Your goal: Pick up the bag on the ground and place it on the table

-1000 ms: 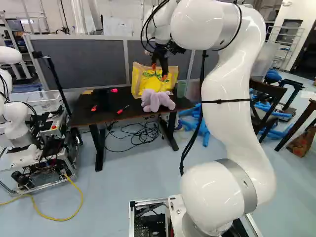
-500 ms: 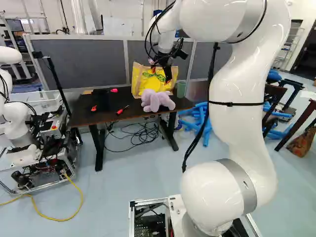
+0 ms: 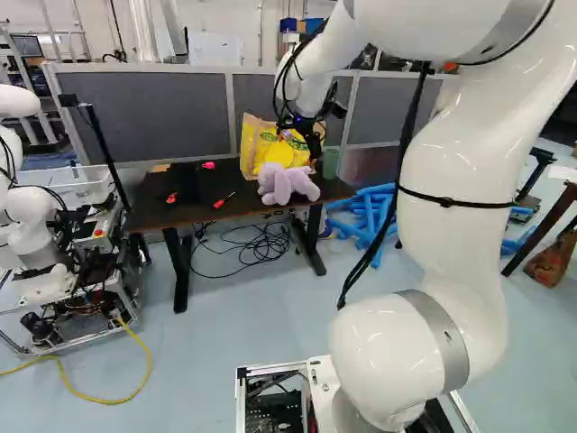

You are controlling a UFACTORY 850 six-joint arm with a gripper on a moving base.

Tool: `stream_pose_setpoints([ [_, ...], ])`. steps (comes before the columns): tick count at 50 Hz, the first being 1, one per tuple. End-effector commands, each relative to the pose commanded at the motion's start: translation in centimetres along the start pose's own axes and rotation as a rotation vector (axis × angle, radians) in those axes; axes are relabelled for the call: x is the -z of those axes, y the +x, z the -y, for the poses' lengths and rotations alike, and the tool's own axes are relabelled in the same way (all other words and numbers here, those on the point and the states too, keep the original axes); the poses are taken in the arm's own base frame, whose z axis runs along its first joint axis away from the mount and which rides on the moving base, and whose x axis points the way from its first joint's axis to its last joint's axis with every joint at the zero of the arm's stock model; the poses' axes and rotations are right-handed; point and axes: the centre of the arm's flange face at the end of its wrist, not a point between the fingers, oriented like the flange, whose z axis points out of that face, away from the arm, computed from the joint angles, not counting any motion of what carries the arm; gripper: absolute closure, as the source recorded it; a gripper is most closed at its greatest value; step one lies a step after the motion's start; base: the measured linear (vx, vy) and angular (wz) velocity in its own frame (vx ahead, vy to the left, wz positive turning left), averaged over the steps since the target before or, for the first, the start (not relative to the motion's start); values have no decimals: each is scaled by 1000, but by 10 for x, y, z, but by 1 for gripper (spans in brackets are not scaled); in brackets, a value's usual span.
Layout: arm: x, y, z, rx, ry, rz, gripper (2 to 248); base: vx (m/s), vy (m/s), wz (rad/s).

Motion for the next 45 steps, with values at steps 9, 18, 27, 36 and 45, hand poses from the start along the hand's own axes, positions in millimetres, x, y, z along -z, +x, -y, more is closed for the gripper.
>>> stream_pose_setpoints([
  [9, -1, -17, -25, 83, 46, -48, 3, 0, 0, 0],
  [18, -1, -35, -51, 167, 87, -100, 3, 0, 0, 0],
  [27, -1, -55, -78, 251, 124, -157, 3, 0, 0, 0],
  [36, 1, -74, -104, 327, 152, -213, 3, 0, 0, 0],
  [45, 3, -93, -128, 398, 175, -268, 3, 0, 0, 0],
])
